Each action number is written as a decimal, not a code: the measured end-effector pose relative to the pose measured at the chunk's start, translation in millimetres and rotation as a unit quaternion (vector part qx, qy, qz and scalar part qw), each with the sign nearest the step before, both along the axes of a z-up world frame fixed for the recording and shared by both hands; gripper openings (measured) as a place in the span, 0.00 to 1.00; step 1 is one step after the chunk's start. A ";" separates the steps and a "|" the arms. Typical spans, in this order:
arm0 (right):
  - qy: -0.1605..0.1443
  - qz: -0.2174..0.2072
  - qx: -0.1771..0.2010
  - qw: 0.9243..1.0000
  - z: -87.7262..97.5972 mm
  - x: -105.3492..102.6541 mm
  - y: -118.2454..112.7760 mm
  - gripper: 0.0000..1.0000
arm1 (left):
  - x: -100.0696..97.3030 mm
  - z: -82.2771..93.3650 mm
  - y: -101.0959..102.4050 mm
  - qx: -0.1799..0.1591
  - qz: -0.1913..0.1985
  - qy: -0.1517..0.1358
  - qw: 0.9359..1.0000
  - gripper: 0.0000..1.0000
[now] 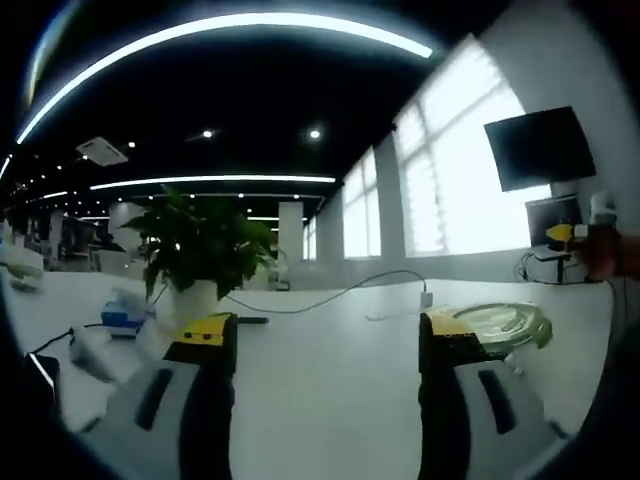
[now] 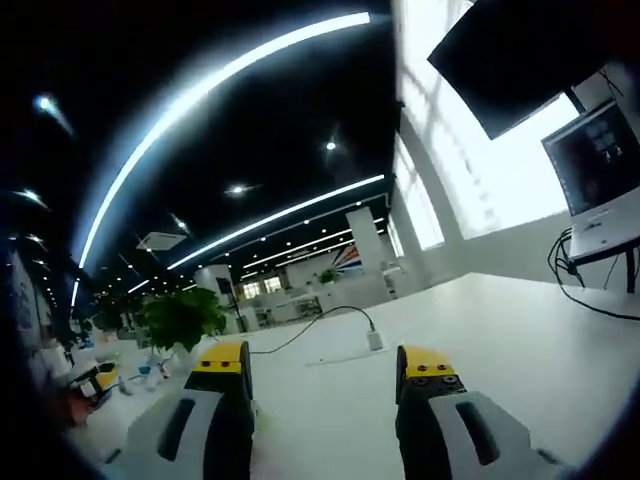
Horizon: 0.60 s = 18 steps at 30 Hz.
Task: Open container latches remove lid place lid upside down on tabletop take tomato from container place on tabletop
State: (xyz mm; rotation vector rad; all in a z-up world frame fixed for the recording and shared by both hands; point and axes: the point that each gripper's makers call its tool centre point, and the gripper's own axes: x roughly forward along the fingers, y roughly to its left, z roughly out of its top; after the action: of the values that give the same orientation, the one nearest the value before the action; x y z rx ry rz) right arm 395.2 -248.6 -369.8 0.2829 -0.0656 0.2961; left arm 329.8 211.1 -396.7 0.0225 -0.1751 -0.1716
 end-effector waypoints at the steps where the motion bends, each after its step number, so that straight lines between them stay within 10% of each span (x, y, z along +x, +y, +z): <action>1: 0.004 0.010 -0.004 1.000 -1.1 0.7 5.6 0.52 | -1.1 -1.5 -5.0 -0.002 -0.016 0.006 1.000 0.69; 18: 0.074 0.104 0.003 0.992 -44.3 10.2 70.0 0.51 | -19.4 -28.6 -41.2 0.083 -0.119 0.053 0.988 0.72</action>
State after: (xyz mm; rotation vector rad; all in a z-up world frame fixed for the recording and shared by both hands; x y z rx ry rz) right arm 405.4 -178.6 -414.1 0.3171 0.1092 0.4811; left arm 310.4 169.9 -425.2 0.1585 -0.0558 -0.4244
